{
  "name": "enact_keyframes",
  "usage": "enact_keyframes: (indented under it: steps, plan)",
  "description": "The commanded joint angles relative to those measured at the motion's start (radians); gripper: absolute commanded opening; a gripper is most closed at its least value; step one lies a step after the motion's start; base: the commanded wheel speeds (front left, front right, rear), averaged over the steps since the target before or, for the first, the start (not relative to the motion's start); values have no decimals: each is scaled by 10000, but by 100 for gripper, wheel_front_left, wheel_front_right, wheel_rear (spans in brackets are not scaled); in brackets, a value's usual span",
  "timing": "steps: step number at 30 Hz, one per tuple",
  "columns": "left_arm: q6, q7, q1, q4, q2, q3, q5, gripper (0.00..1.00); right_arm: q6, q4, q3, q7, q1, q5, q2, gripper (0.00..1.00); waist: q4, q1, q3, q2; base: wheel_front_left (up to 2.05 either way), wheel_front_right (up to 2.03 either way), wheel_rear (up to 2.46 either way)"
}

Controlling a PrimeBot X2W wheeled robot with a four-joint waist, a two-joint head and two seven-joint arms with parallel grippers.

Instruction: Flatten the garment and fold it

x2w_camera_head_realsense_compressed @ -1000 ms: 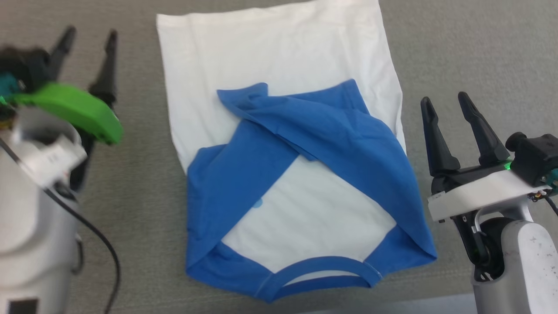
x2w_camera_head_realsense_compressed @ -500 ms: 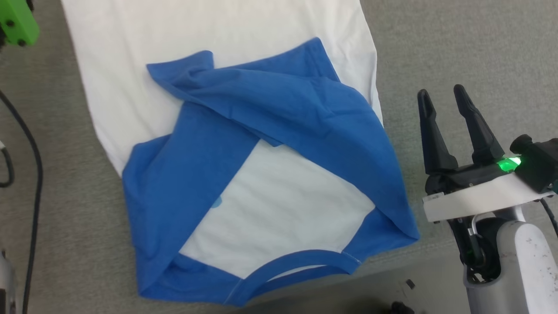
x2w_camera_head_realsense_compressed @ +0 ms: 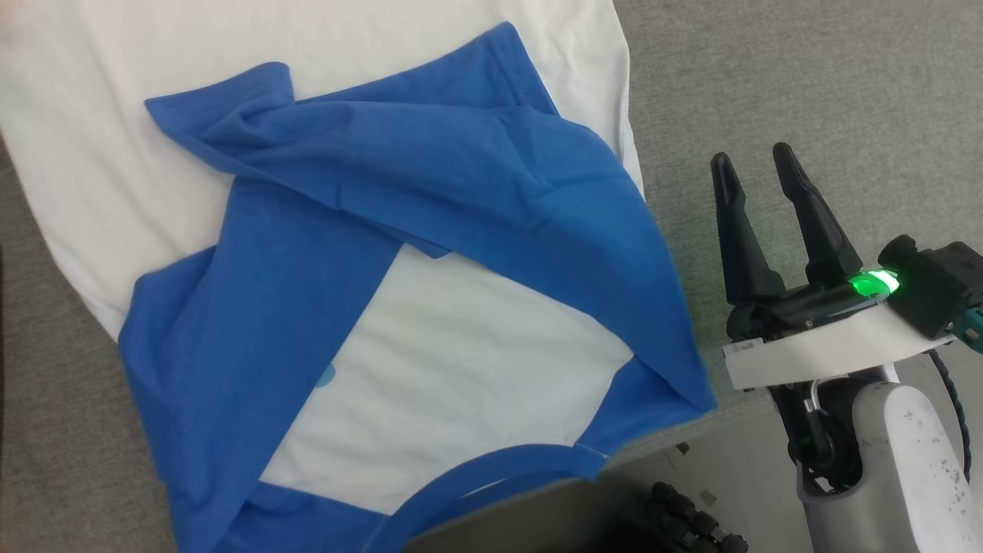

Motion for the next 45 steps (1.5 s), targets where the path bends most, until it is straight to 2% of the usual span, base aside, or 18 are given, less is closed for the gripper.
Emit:
enact_keyframes:
  steps: [1,6,8,12,16,21,24,29,33,39,45]
  plan:
    - [118,138,-6,84,142,-50,110,100,-15,37,43,-72,-183,62,25,100,-113,-1,127,-1,0,0,0]
    - [331,525,61,0,350,-168,305,100,-15,106,123,-109,-294,126,25,100,-149,-1,235,-1,0,0,0]
    - [340,631,116,-86,393,-257,363,0,-15,129,138,-105,-336,130,25,100,-135,-1,264,-1,0,0,0]
    - [359,708,275,-312,412,-359,387,0,-15,113,182,-28,-585,15,25,100,-83,-1,240,-1,0,0,0]
    - [172,397,352,-527,334,-520,377,0,-15,74,215,186,-1235,-284,26,100,74,-1,183,-1,0,0,0]
    - [-116,-174,252,-578,114,-758,349,0,-15,657,207,1078,-3255,-770,26,100,366,-1,129,-1,0,0,0]
    - [-276,-664,68,-598,-104,-878,315,0,-15,1601,-55,1806,-4845,-907,26,100,627,-1,154,-1,0,0,0]
    - [-633,-1330,-340,-368,-563,-1218,261,0,-15,3942,-582,3352,-7572,-933,26,100,1250,-1,323,-1,0,0,0]
    - [-840,-1769,-671,-193,-944,-1483,232,0,-15,5708,-1105,4245,-9205,-1582,26,100,1817,-1,503,-1,0,0,0]
    - [-1080,-2390,-1080,-3,-1437,-1884,234,0,-15,7604,-2164,5213,-10724,-2926,25,100,2576,-1,767,-1,0,0,0]
    - [-1219,-2744,-1315,182,-1793,-2179,167,0,-15,8689,-3326,6439,-11506,-4235,25,100,3119,-1,970,-1,0,0,0]
